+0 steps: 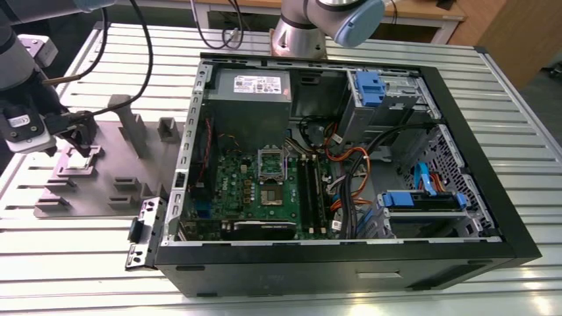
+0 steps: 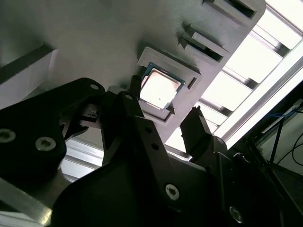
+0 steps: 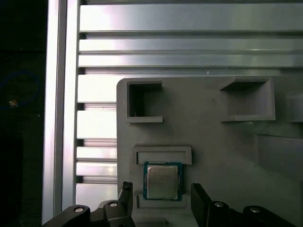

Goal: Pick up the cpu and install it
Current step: 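Pick up the cpu and move it towards the insertion slot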

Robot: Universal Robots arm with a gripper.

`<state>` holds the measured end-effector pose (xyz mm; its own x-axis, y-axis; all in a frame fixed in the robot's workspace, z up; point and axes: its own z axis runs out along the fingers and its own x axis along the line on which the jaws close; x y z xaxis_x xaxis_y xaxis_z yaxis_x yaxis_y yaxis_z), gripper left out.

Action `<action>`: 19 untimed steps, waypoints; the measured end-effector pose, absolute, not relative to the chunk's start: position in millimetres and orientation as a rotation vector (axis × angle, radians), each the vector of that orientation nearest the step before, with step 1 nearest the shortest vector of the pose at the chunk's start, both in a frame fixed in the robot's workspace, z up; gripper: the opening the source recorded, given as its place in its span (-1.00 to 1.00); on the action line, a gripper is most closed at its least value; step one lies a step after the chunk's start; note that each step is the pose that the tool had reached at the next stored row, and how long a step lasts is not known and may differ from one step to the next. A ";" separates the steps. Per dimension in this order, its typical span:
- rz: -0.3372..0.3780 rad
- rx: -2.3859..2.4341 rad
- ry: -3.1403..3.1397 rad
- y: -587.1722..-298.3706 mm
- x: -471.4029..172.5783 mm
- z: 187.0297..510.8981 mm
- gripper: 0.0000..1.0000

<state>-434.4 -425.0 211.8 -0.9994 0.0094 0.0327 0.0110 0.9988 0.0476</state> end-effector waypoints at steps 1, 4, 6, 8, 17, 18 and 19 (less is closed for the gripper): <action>-0.074 -0.016 -3.108 -425.0 -434.4 211.0 0.21; -0.074 -0.016 -3.108 -425.0 -434.5 210.6 0.21; -0.074 -0.016 -3.108 -425.0 -434.4 210.5 0.21; -0.074 -0.016 -3.108 -424.7 -434.5 210.2 0.21; -0.074 -0.020 -3.108 -421.6 -434.6 200.7 0.21; -0.074 -0.022 -3.108 -421.6 -434.7 199.7 0.21; -0.074 -0.023 -3.108 -421.6 -434.7 198.6 0.21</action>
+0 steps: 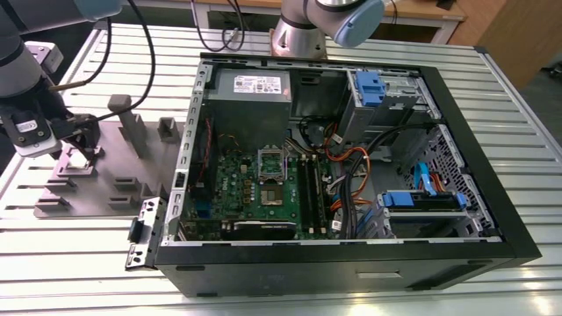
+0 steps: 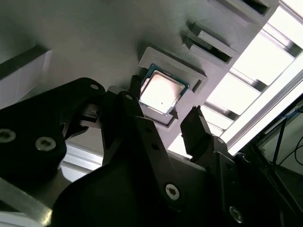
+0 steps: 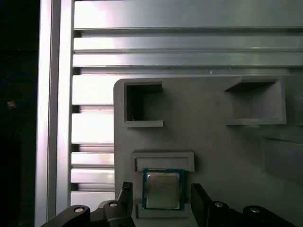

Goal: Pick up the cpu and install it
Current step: 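Pick up the cpu and move it towards the insertion slot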

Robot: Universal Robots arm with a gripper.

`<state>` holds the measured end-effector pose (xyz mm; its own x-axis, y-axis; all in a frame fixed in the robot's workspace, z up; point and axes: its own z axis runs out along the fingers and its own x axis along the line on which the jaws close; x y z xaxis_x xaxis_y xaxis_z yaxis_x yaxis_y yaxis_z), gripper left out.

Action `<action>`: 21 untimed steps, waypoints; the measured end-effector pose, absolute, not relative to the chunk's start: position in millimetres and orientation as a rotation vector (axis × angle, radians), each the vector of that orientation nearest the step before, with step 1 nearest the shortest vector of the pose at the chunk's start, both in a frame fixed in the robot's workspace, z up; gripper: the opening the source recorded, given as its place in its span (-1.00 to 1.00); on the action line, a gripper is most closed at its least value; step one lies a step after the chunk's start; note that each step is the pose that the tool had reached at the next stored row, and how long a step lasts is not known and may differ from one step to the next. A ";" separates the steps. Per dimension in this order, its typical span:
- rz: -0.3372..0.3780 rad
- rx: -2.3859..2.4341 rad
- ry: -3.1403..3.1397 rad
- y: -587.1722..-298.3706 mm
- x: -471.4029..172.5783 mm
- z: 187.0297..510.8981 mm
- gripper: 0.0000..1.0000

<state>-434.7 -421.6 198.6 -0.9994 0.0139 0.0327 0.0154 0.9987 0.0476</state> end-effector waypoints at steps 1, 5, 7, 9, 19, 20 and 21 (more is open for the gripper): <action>-0.074 -0.023 -3.108 -421.6 -434.8 197.7 0.21; -0.074 -0.023 -3.108 -421.6 -434.8 194.8 0.21; -0.074 -0.023 -3.108 -421.6 -434.8 193.8 0.21; -0.074 -0.023 -3.108 -421.6 -434.8 193.0 0.21; -0.074 -0.023 -3.108 -421.5 -434.4 189.2 0.21; -0.074 -0.023 -3.108 -421.5 -434.4 188.7 0.21; -0.074 -0.023 -3.108 -421.5 -434.3 188.3 0.21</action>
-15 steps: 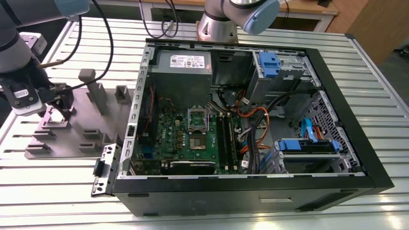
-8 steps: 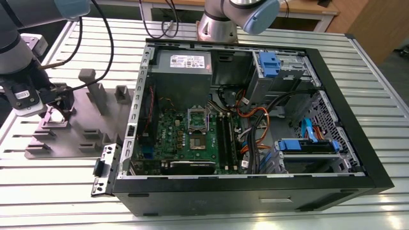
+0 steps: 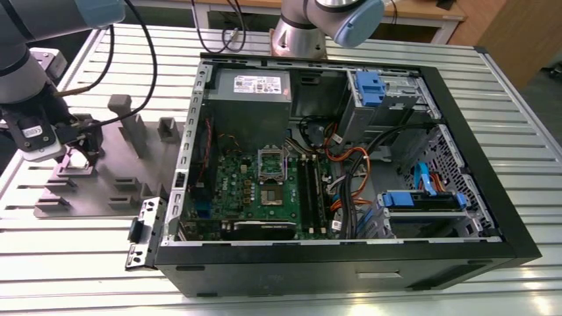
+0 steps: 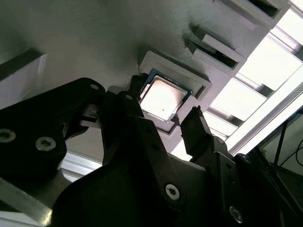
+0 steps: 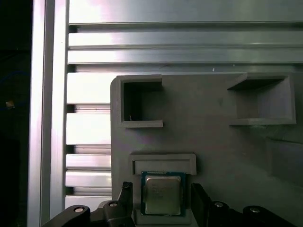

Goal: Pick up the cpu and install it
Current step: 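Pick up the cpu and move it towards the insertion slot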

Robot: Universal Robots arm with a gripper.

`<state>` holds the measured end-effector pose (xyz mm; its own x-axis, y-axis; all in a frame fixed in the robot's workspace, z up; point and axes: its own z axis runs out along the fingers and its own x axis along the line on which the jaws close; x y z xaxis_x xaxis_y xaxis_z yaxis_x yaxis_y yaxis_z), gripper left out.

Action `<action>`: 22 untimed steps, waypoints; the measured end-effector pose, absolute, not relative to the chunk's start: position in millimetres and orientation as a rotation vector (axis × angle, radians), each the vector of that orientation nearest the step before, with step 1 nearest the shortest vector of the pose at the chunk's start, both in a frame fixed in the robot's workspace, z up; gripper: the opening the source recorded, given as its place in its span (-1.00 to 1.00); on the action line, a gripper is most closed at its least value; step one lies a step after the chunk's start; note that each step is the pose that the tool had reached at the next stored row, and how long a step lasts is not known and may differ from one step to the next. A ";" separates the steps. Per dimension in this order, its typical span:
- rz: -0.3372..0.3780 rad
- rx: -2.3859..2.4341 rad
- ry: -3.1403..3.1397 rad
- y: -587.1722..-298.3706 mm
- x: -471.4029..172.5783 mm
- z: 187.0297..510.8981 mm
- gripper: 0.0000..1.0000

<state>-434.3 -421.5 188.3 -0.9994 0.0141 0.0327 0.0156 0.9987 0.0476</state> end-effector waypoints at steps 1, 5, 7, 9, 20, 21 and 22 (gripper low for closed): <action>-0.074 -0.023 -3.108 -421.5 -434.3 187.8 0.21; -0.074 -0.023 -3.108 -421.6 -434.3 185.6 0.21; -0.074 -0.023 -3.108 -421.5 -434.3 184.6 0.21; -0.073 -0.023 -3.108 -421.6 -434.3 183.7 0.21; -0.071 -0.023 -3.108 -421.5 -434.3 183.2 0.04; -0.071 -0.023 -3.108 -421.5 -434.3 183.2 0.04; -0.071 -0.023 -3.108 -421.5 -434.3 183.2 0.04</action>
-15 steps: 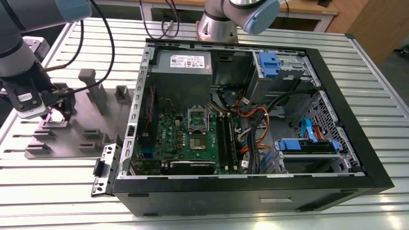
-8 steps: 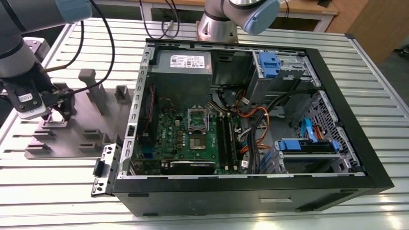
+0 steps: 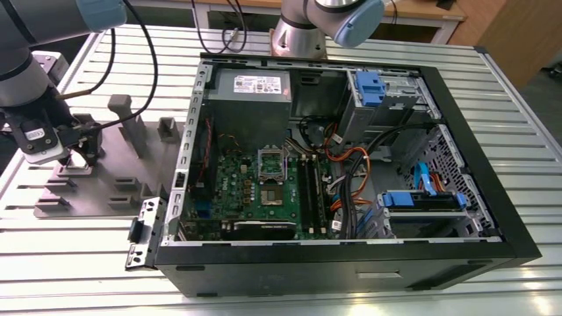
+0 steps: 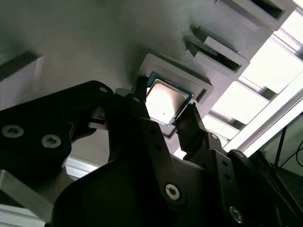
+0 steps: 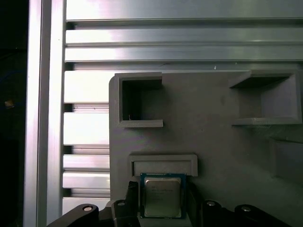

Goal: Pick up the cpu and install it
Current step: 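Pick up the cpu and move it towards the insertion slot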

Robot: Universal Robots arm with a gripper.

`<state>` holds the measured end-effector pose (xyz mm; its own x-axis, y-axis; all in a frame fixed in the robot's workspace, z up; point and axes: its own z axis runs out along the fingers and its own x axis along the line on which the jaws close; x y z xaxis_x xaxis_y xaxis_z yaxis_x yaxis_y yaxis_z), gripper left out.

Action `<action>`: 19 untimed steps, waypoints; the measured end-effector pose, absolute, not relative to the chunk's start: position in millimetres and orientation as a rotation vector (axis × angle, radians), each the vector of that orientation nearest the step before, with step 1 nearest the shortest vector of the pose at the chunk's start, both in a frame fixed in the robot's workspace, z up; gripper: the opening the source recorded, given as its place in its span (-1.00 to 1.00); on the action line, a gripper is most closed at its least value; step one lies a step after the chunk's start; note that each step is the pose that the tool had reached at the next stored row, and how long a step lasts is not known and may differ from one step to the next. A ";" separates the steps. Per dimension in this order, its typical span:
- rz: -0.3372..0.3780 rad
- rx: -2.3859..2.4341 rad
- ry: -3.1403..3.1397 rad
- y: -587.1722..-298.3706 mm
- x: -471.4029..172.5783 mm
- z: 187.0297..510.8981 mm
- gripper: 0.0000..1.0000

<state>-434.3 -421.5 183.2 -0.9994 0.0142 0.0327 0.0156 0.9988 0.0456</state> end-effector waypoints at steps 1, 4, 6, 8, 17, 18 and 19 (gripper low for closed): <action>-0.071 -0.023 -3.108 -421.6 -434.3 183.2 0.04; -0.071 -0.023 -3.108 -421.6 -434.3 183.2 0.01; -0.071 -0.023 -3.108 -421.5 -434.3 183.2 -0.06; -0.071 -0.023 -3.108 -421.5 -434.2 183.2 -0.06; -0.071 -0.023 -3.108 -421.5 -434.1 183.2 0.09; -0.071 -0.023 -3.108 -421.5 -434.1 183.2 0.09; -0.071 -0.022 -3.108 -421.5 -434.1 183.2 0.09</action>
<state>-434.1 -421.5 183.2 -0.9994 0.0137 0.0327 0.0152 0.9988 0.0456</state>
